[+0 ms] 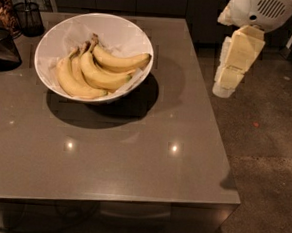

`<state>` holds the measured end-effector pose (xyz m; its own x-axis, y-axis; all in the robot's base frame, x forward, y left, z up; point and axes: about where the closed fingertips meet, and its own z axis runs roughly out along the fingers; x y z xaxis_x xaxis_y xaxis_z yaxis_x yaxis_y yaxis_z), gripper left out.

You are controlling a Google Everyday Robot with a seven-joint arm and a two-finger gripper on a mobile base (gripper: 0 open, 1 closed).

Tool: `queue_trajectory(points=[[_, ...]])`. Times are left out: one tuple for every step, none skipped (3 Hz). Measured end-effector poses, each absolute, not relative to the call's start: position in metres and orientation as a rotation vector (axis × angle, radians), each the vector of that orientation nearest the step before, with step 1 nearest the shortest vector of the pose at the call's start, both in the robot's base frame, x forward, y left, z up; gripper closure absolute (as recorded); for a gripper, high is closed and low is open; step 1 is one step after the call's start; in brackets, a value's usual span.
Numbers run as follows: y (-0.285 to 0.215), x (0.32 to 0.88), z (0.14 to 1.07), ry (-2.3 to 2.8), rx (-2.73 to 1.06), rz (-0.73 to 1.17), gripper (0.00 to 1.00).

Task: Pick banana from white bowl

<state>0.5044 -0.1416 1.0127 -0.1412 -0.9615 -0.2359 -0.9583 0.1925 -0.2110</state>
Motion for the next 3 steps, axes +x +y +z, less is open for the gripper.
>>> queue_trajectory(points=[[-0.138, 0.511, 1.015, 2.137, -1.794, -0.027, 0.00], [-0.113, 0.532, 1.024, 2.086, -1.750, 0.008, 0.00], [-0.083, 0.562, 1.025, 2.065, -1.771, 0.057, 0.00]])
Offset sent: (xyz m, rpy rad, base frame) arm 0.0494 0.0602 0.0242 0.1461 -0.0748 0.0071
